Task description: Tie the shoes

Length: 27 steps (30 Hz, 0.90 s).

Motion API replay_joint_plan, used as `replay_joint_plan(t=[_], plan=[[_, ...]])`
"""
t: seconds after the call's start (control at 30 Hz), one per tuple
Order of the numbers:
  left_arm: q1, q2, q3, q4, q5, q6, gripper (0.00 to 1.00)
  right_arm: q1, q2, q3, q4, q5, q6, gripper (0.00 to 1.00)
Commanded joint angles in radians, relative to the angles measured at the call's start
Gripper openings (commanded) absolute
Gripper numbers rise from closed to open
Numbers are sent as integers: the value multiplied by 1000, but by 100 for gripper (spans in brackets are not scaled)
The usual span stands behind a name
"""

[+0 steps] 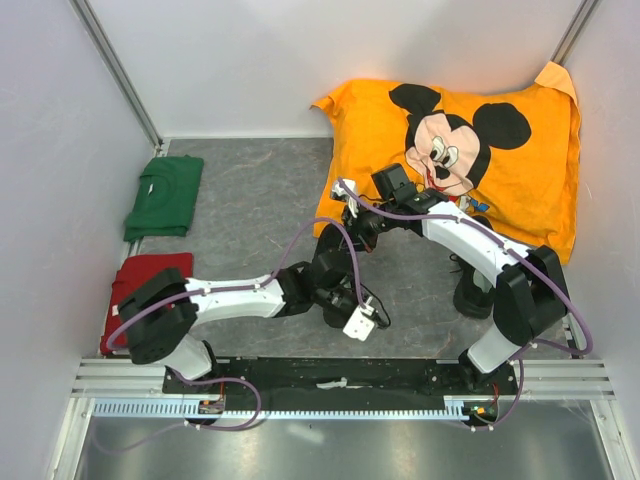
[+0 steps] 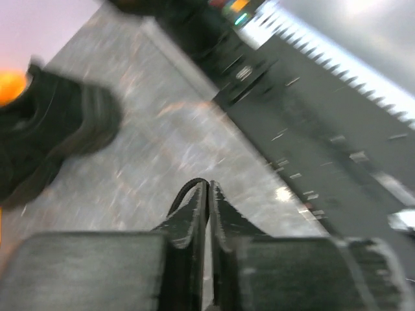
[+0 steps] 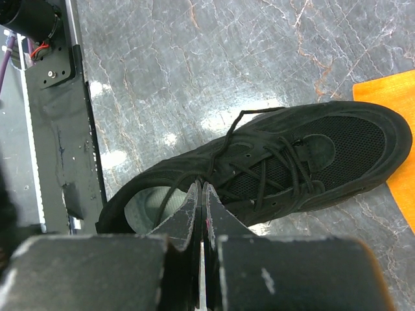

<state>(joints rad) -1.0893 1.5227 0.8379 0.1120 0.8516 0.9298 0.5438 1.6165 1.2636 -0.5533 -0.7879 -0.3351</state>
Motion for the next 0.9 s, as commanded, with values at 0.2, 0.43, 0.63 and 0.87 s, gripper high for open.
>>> replay_joint_plan(t=[0.2, 0.43, 0.63, 0.87], plan=[[9, -213, -60, 97, -243, -104, 54, -7, -20, 3, 20, -57, -51, 0], [336, -502, -85, -175, -218, -476, 37, -7, -40, -12, 47, -73, -16, 0], [523, -481, -131, -158, -183, -574, 27, -7, -61, -43, 115, -73, 51, 0], [537, -357, -122, -22, -111, -655, 30, -10, -89, -70, 148, -67, 85, 0]])
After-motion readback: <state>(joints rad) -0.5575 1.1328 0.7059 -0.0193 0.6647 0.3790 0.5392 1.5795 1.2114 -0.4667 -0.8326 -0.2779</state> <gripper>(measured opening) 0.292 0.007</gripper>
